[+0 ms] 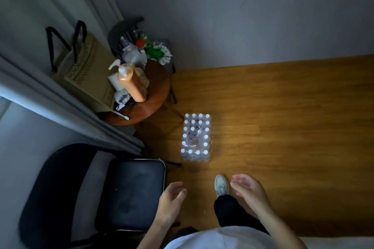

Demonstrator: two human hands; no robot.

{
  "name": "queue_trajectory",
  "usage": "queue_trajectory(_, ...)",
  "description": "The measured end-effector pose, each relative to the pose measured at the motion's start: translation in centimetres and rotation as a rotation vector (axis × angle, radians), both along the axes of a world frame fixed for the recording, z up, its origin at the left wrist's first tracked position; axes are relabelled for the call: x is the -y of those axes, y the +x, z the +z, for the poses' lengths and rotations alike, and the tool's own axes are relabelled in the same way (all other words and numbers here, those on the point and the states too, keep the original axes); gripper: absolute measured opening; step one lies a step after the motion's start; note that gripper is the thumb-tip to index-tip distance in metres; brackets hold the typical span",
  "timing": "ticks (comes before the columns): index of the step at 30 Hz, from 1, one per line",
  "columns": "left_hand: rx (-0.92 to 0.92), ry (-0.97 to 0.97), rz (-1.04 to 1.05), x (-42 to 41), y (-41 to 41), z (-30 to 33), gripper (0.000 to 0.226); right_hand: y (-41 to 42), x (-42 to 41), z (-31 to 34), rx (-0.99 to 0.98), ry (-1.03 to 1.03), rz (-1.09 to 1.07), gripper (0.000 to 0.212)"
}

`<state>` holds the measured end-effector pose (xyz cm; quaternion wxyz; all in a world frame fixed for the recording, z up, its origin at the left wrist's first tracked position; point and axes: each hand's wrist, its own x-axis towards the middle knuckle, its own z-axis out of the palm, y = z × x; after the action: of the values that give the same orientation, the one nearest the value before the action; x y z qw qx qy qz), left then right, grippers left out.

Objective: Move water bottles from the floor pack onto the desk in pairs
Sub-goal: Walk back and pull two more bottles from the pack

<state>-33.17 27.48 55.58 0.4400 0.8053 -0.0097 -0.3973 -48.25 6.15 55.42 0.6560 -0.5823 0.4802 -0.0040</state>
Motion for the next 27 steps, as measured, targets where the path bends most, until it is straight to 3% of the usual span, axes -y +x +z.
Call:
queue_trajectory(7,0.006,0.048,-0.008,8.1,6.2,-0.5,0.019,7.5,7.8,-1.8,-0.009,0.033,0.011,0.014)
queue_trajectory(17,-0.049,0.17,-0.097,14.6,15.6,-4.4,0.018,16.6,12.3,-5.7,-0.124,0.078,-0.041,0.015)
queue_trajectory(22,-0.069,0.233,-0.138,17.5,21.8,-10.1,0.025,22.1,13.1,-10.2,-0.176,0.046,-0.061,0.018)
queue_trajectory(27,-0.078,0.314,-0.16,20.5,26.8,-18.6,0.018,26.9,14.0,-18.1,-0.23,0.02,-0.013,0.021)
